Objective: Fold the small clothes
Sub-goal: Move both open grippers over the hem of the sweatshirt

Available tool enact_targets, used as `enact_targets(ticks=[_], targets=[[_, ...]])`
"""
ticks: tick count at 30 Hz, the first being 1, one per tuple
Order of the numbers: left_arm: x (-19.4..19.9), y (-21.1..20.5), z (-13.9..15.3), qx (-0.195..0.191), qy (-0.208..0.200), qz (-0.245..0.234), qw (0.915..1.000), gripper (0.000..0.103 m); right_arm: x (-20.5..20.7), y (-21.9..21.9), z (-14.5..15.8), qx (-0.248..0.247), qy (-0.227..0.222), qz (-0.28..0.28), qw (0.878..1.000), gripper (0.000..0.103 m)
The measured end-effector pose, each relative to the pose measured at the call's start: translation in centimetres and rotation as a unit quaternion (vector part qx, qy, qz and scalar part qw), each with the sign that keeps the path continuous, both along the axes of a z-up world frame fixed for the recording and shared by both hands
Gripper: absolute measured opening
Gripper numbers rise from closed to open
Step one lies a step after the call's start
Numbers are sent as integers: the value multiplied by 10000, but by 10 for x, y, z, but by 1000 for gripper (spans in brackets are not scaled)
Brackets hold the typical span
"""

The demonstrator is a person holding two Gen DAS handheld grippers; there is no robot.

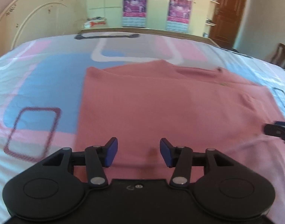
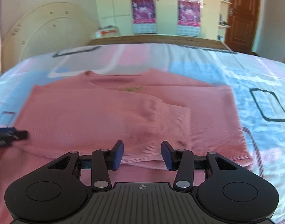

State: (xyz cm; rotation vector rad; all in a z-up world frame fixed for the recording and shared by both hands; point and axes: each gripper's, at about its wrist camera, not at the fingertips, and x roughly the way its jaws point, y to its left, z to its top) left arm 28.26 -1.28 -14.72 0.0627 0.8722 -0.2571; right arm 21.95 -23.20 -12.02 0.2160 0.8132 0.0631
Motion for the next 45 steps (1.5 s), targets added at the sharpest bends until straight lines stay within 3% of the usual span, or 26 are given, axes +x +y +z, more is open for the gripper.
enact_targets(ticks=[9,16,24,27,34,40,42,45], targets=[[-48,-28,-18,63,297,-336,9990,52,-28,29,-12,265,294,608,9974,46],[-73,-19,-23,402,209,-261,9986,56,-61,25,-29,-435,338,819,9951,46],[-87,-21,-15,452,263,84,9986,56,-90,-6,-25,-81,367,525,9979,46],[-99,-28,-11,397,236,63,9989,57,-99,-2,-17,172,293,658,9973,46],[-129,-47,-7,298,207,-66,9993,58,-119,24,-8,266,137,1180,9926,46],[-148,-45,-20,505,282,-15,9983,63,-135,37,-18,37,150,1534,9880,46],[-153,-40,-22,557,213,4,9982,69,-140,35,-26,-105,202,1539,9878,46],[-157,-32,-20,571,255,42,9980,70,-151,26,-28,-259,161,1477,9886,45]])
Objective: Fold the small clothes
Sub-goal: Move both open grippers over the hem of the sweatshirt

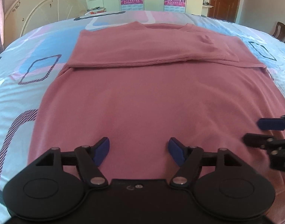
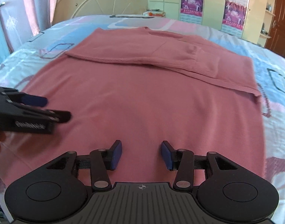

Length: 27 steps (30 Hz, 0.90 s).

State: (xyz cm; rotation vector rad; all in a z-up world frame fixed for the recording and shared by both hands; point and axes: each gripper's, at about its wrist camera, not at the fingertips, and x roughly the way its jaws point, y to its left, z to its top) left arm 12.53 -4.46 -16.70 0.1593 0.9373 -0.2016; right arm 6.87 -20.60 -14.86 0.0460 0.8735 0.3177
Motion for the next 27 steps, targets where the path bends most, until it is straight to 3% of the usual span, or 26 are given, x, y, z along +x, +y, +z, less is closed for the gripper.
enact_targets(ticks=[6,11,14,17,22,27], targets=[[-16,14,1,60,38,-43,10000,70,-26,-22,1,55,109,-427,9990,46],[-30,28,3,43,102,-118,9999,70,-49,-17,5,-194,82,-628,9978,46],[-40,40,4,-11,115,-132,9998,70,-62,-19,13,95,35,-819,9966,46],[-53,54,2,-20,115,-146,9998,70,-71,-8,4,-153,308,-822,9960,46],[-68,78,16,-301,85,57,9995,68,-88,-9,20,-202,223,-1121,9932,46],[-80,104,25,-257,-115,185,9994,67,-104,-25,24,-225,324,-1580,9866,46]])
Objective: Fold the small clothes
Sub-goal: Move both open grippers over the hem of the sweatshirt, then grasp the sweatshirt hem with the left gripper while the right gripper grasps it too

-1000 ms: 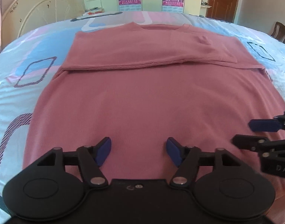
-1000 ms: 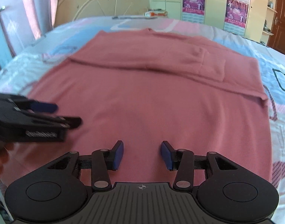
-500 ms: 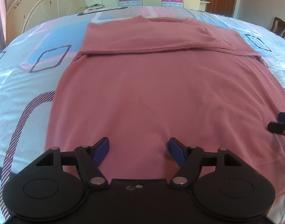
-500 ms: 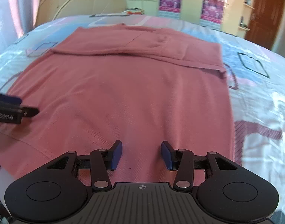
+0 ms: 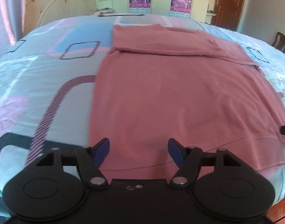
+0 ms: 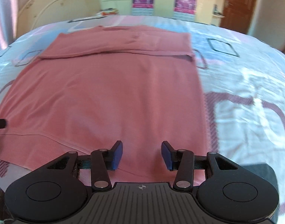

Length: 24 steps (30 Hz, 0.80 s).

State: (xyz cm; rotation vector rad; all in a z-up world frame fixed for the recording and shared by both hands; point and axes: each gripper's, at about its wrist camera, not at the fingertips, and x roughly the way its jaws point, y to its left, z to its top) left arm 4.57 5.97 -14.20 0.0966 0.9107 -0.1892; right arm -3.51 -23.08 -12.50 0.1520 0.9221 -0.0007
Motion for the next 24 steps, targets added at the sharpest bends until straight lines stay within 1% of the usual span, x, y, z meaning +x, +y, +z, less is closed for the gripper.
enact_targets(ticks=[4,7,9,12,13,14,15,16,17,18,19,21,22,24], targets=[[-4,25,-4,19,35,284,9996,67,-18,-15,-1,-139,84,-441,9989,46],[-7,40,-11,-111,182,445,9988,67,-30,-29,-4,-218,156,-737,9969,47],[-9,44,-15,-248,251,474,9983,67,-34,-38,-9,-70,262,-913,9955,66],[-9,45,-17,-463,356,382,9976,63,-42,-42,-11,85,280,-1066,9939,67],[-10,44,-18,-558,395,351,9970,60,-44,-42,-11,212,277,-1106,9933,67],[-10,43,-18,-632,431,309,9966,54,-45,-42,-12,343,288,-1147,9924,67],[-10,41,-18,-657,441,276,9965,48,-46,-42,-13,454,325,-1167,9916,61],[-10,42,-17,-711,465,249,9961,46,-47,-42,-13,540,339,-1191,9908,55],[-9,43,-16,-788,501,248,9953,36,-47,-41,-13,673,335,-1192,9900,44],[-8,44,-16,-894,564,223,9941,17,-48,-41,-13,804,345,-1214,9887,38],[-6,44,-16,-1037,694,169,9920,11,-48,-40,-13,861,348,-1237,9880,34],[-1,42,-16,-1091,751,103,9911,6,-46,-40,-13,1008,407,-1170,9872,15],[0,42,-15,-1103,748,60,9911,5,-45,-40,-13,1134,430,-1146,9860,12],[4,41,-10,-1250,751,73,9893,4,-42,-41,-10,1306,444,-1081,9845,11]])
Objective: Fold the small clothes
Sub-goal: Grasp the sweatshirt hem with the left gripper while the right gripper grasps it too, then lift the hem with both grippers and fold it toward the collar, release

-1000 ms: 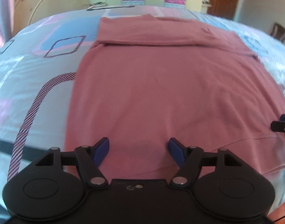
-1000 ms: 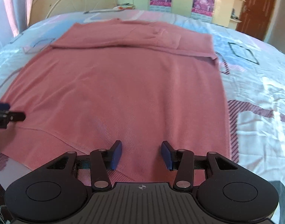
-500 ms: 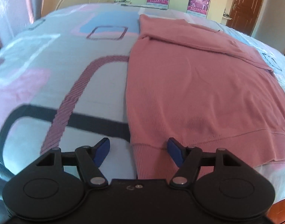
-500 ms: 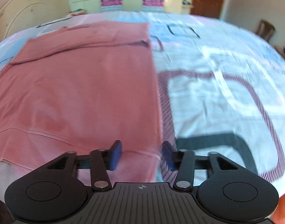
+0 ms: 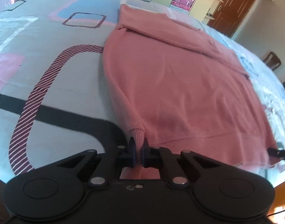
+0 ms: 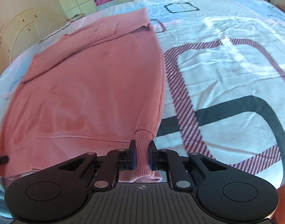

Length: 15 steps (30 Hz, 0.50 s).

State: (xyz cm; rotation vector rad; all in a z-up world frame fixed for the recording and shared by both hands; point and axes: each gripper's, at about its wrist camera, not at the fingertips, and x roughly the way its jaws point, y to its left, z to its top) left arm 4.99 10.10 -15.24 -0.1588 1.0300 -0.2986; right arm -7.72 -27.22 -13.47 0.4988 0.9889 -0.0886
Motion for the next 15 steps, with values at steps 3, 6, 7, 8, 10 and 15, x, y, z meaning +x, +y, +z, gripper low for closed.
enact_targets(ticks=[3,6,7,8,10,15], targets=[[10,0,15,-248,-131,0,9996,4,3,-8,14,262,-248,13,9993,11],[30,-4,38,-504,-384,47,9980,4,12,-18,34,530,-580,-45,9969,11],[39,-5,45,-585,-477,77,9971,4,17,-21,40,597,-672,-55,9959,11],[46,-7,51,-641,-564,102,9963,4,24,-24,47,646,-765,-59,9950,11],[67,-11,62,-765,-713,174,9944,4,43,-29,60,691,-955,-61,9930,11],[128,-28,76,-883,-1022,413,9900,4,108,-50,75,628,-1286,-178,9895,11]])
